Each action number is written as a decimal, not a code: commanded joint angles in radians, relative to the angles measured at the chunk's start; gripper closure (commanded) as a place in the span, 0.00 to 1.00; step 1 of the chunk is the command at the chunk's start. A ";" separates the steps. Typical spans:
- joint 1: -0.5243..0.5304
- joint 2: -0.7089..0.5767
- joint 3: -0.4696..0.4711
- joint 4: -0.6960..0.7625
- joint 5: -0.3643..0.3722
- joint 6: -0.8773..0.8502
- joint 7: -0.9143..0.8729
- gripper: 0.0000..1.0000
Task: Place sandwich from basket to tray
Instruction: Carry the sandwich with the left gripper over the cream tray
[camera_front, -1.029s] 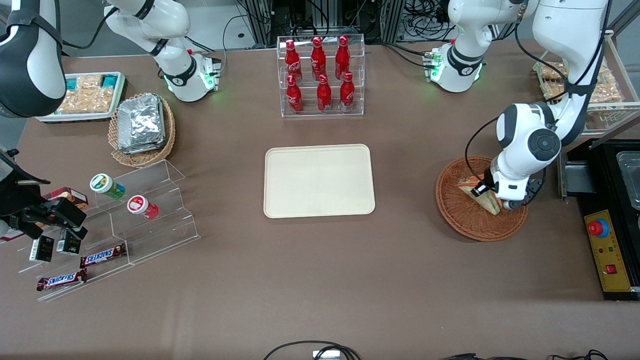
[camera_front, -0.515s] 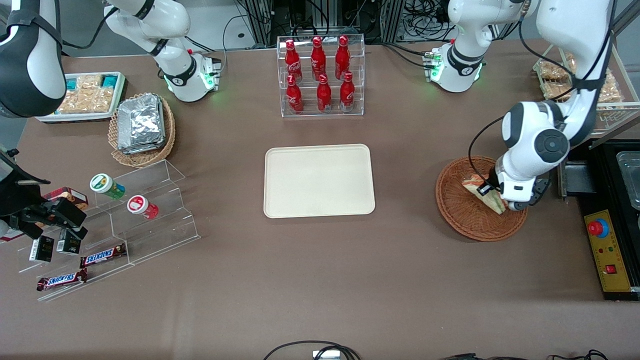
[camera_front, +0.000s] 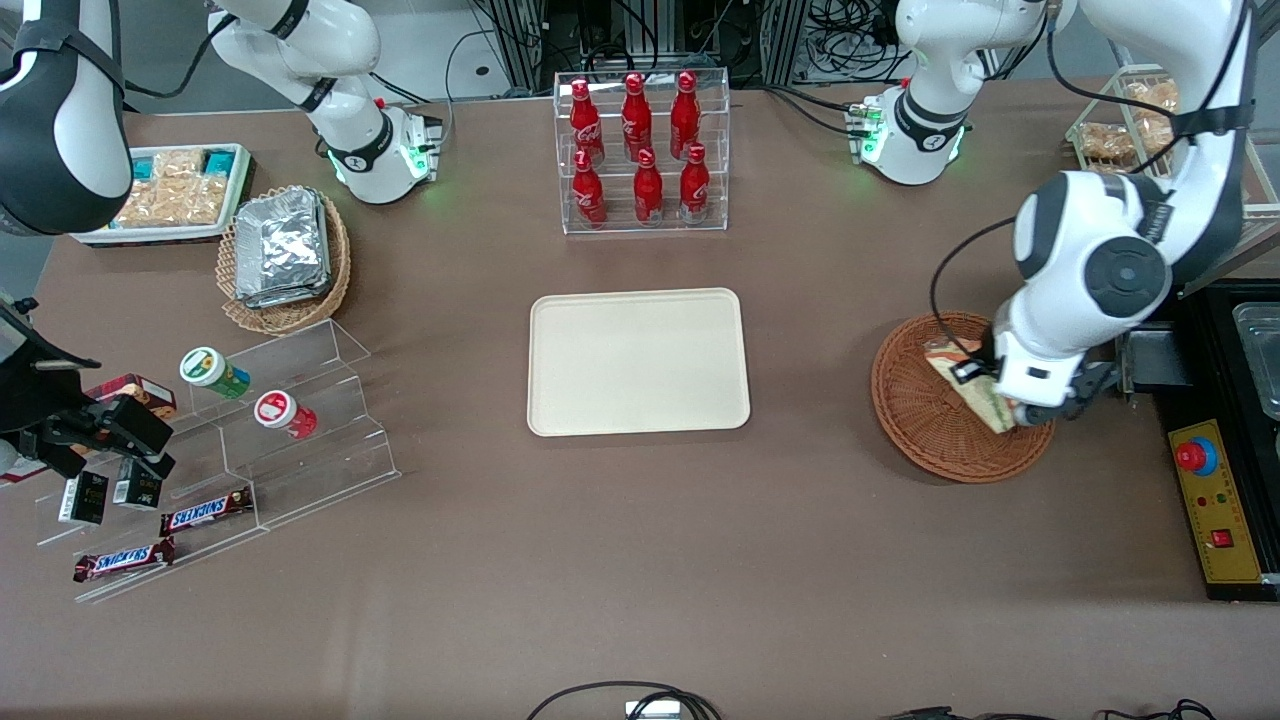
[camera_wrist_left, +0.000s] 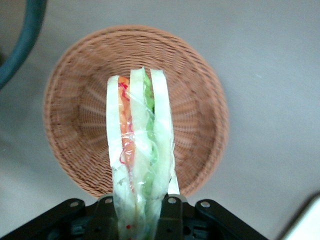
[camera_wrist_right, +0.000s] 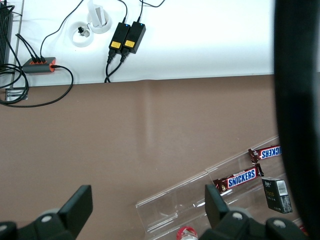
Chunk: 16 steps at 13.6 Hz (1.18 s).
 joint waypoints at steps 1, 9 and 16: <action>0.000 0.004 -0.088 0.023 0.028 -0.014 0.082 1.00; -0.065 0.059 -0.303 0.035 0.122 0.066 0.071 1.00; -0.246 0.209 -0.302 0.036 0.124 0.208 -0.021 1.00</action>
